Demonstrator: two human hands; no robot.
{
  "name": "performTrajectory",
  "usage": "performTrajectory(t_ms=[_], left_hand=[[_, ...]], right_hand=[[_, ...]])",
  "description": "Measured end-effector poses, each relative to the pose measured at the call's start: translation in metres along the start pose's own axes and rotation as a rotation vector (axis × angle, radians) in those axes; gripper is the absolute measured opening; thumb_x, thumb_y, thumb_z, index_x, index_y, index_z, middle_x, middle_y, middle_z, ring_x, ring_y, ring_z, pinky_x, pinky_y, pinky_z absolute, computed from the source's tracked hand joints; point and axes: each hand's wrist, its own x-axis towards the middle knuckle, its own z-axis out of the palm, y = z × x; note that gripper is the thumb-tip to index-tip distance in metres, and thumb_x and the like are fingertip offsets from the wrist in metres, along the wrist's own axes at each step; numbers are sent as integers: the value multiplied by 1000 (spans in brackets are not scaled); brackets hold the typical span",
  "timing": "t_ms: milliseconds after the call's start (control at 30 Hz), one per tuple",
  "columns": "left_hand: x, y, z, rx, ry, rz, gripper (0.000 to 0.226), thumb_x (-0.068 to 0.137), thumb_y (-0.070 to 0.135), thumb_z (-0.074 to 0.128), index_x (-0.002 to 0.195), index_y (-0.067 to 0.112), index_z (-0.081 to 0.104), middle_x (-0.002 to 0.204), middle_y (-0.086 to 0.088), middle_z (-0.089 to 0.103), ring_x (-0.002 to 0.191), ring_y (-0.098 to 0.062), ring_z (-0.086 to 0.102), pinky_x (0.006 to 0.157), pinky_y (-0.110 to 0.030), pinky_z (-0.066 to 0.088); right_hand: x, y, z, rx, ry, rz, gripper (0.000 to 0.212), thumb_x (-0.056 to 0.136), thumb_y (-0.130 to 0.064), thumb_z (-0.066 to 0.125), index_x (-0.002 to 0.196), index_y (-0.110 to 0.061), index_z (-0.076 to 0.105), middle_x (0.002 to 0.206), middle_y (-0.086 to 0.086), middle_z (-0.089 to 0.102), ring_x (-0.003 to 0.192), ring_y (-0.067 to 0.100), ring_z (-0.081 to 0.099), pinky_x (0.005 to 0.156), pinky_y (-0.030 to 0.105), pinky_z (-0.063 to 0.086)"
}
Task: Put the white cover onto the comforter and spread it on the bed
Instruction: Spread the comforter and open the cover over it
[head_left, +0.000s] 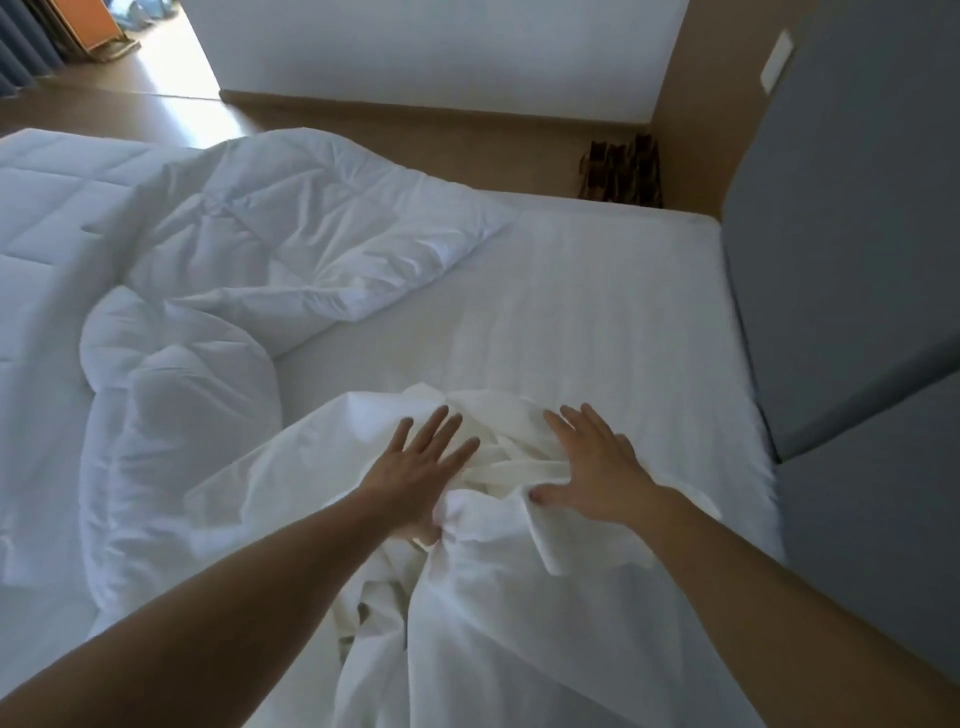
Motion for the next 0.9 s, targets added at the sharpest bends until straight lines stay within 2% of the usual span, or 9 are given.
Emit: performTrajectory(t_ms=[100,200,267,333,433,533,633,767,900], left_hand=[[21,-19,2,-50,11,-69,137,65,70,73,154,25,-21,159,-8,-31,144,-28,-34,119,-55,-11],[32,-25,12,-177,-143,-117,135,66,70,72,155,24,-19,166,-8,-2,152,-29,-13,118,-60,-10],[34,-19,20,-298,-220,-135,122,74,65,68,157,25,-12,158,-6,33,148,-28,25,118,-59,-7],[30,-9,25,-362,-228,-118,99,85,57,62,158,24,4,147,-4,50,137,-26,44,120,-50,7],[16,0,20,-487,-171,-92,66,94,44,58,151,25,32,142,-6,55,130,-27,51,107,-37,37],[-4,-6,-12,-635,-95,-157,52,94,35,59,144,24,48,137,-9,59,126,-29,54,102,-35,42],[-28,-35,-57,-632,74,-250,25,89,29,63,112,23,70,114,-9,70,111,-30,63,87,-32,47],[-80,-89,-124,-529,264,-487,28,90,32,58,109,17,71,116,-14,69,112,-35,61,89,-36,46],[-132,-143,-176,-422,428,-723,32,88,35,54,107,13,68,114,-19,67,107,-40,60,83,-40,47]], right_hand=[[33,1,7,-38,-70,-10,121,75,-69,68,156,-30,-12,165,-4,-7,153,21,-11,119,58,9],[50,0,24,107,-186,69,120,75,-64,70,156,-32,-13,159,5,23,148,27,21,116,59,13],[50,3,37,132,-200,125,92,84,-59,63,154,-25,14,144,5,48,133,30,45,111,54,24],[43,8,46,86,-161,100,48,96,-52,51,132,-20,45,129,5,60,119,29,56,99,43,36],[24,13,35,228,-71,91,33,103,-42,45,121,-19,59,122,9,65,109,29,60,83,34,41],[1,24,-1,401,75,182,30,101,-32,51,119,-12,65,119,13,66,106,30,62,84,34,44],[-32,46,-51,595,288,391,29,98,-25,56,110,-2,69,111,20,68,96,32,63,76,34,44],[-94,75,-114,702,564,694,39,96,-24,59,113,10,62,115,28,65,100,43,63,83,46,51],[-148,74,-164,569,739,777,50,98,-32,54,126,9,56,130,31,58,116,48,57,98,52,49]])
